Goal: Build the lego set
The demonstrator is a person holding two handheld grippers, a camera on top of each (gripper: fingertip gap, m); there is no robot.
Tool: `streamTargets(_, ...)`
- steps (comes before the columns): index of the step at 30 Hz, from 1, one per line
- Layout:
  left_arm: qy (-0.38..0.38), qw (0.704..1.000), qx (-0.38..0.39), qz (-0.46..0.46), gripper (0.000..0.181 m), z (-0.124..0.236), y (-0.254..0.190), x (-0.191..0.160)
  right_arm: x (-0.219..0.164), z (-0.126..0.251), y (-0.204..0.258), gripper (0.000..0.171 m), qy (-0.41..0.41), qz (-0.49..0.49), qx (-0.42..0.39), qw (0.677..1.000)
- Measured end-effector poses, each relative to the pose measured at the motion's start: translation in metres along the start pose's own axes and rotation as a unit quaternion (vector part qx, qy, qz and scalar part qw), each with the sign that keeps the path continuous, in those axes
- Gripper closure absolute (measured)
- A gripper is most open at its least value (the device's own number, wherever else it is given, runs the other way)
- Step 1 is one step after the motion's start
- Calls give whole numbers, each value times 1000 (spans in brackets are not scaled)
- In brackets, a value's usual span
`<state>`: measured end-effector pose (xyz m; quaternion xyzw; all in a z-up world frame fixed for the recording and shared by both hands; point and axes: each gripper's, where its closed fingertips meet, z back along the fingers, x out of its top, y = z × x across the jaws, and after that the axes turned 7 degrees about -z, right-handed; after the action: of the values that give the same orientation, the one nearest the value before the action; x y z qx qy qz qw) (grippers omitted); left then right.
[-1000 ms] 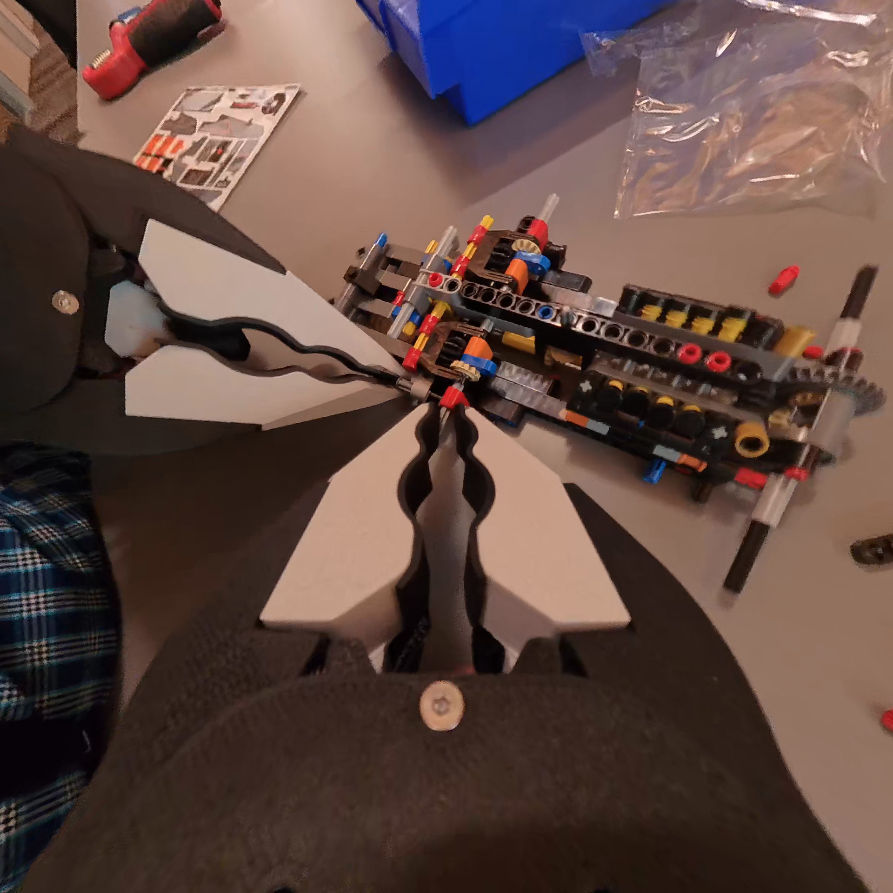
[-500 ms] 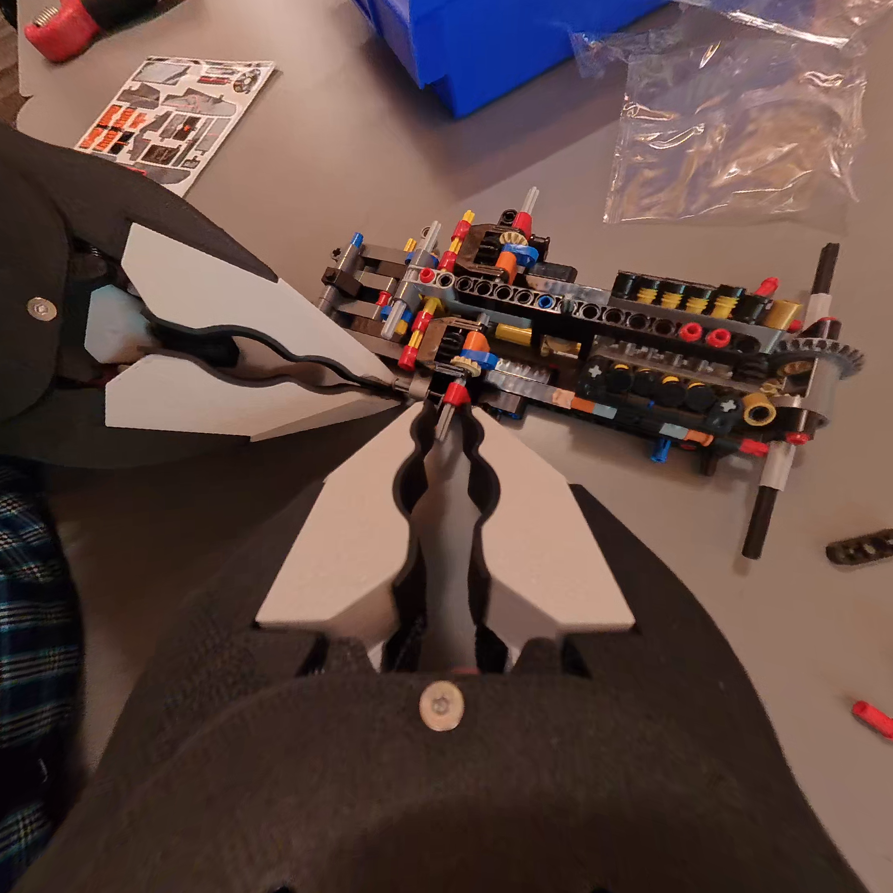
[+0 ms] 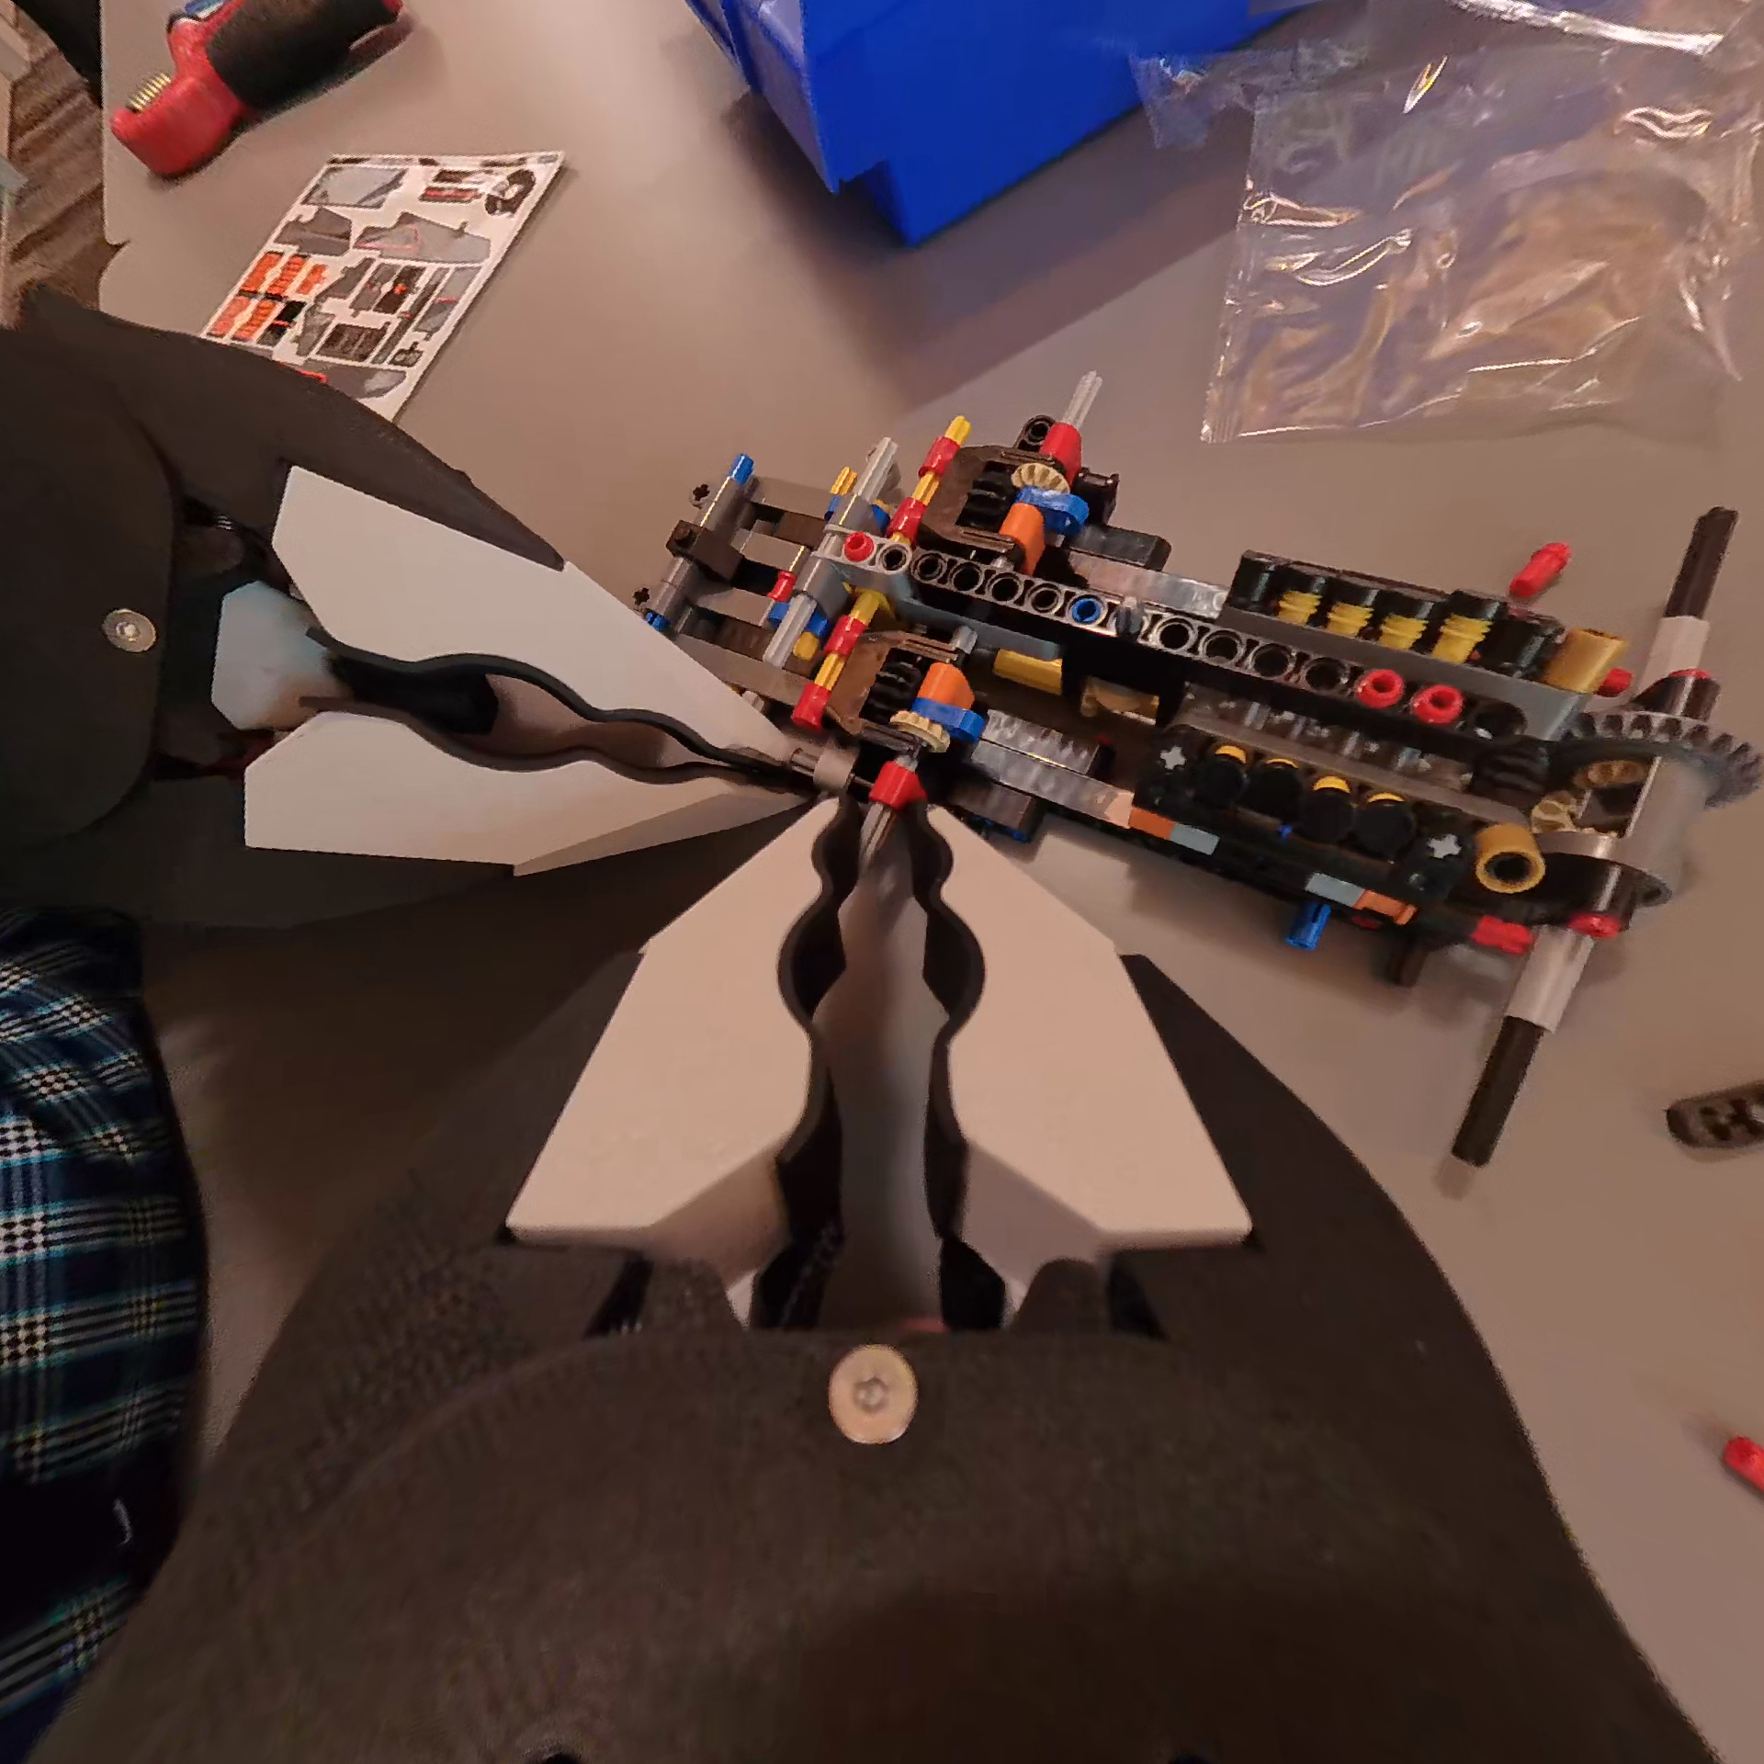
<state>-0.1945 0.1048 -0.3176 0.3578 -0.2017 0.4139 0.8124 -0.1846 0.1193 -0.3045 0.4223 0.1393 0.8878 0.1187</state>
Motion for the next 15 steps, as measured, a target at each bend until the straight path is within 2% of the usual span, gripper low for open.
streamTargets(3, 0, 1000, 6, -5, 181, 0, 0, 0, -5, 5, 2, 158, 0, 18, -14, 1000)
streamTargets(6, -3, 1000, 4, 2, 181, 0, 1, 1, -4, 17, -6, 145, -14, 10, -35, 999)
streamTargets(8, -3, 1000, 5, -2, 181, 0, 0, 1, -4, 19, -11, 143, -13, 0, -41, 999)
streamTargets(15, -3, 1000, 1, 0, 181, 0, 0, 1, -8, 5, -5, 137, 16, -37, 7, 999)
